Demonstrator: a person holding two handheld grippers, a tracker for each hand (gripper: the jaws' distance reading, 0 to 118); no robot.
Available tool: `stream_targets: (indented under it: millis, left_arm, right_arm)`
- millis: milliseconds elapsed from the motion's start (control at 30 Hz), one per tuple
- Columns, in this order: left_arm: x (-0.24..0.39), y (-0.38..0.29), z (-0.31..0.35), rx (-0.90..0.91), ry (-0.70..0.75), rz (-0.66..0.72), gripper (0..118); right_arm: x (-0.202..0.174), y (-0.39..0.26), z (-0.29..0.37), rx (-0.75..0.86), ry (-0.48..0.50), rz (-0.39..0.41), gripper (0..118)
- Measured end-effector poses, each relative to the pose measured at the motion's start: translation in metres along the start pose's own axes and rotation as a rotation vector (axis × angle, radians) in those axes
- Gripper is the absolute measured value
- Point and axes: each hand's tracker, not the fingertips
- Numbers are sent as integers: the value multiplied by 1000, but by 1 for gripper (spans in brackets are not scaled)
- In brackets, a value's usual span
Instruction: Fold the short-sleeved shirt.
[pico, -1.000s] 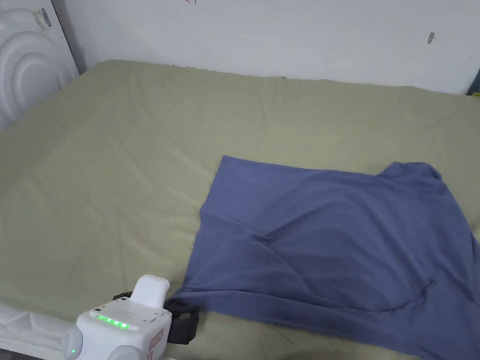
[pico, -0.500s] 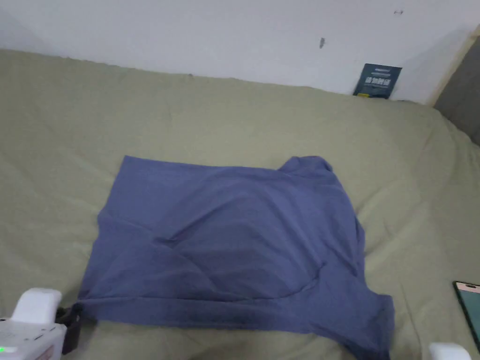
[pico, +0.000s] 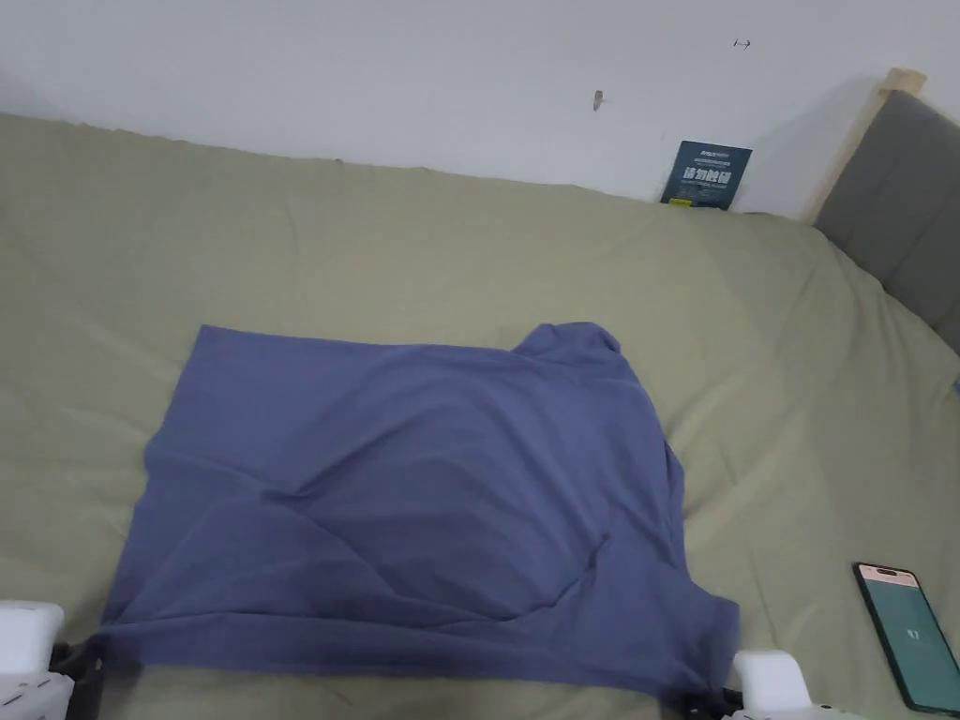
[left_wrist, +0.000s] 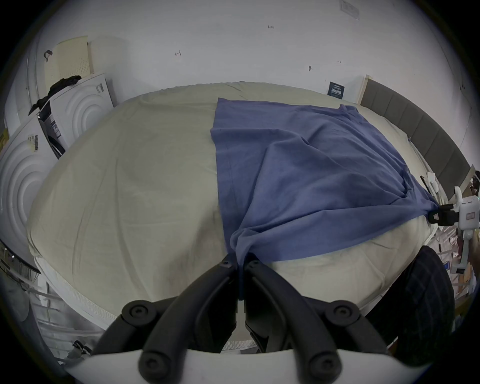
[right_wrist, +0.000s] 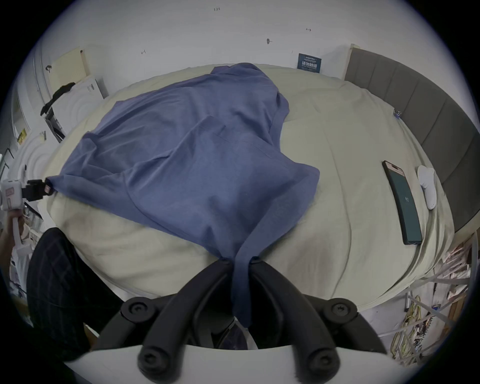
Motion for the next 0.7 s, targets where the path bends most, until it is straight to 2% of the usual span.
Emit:
stream_targets:
  millis: [67,167,367,567,700]
  left_arm:
    - [0,2,7,4,8,-12,0]
    - [3,15,23,13,1,-42,0]
    - [6,75,46,39,-29,-47,0]
    - [-3,138,8,19,-17,-29,0]
    - [-8,178,-25,12,-13,35,0]
  right_arm:
    - [3,4,9,18,-5,-3,5]
    - [10,23,31,26,47,-30,5]
    - [22,86,58,67,126,-8,5]
    - [32,165,41,86,146,-10,5]
    - [40,215,9,54,138,-63,5]
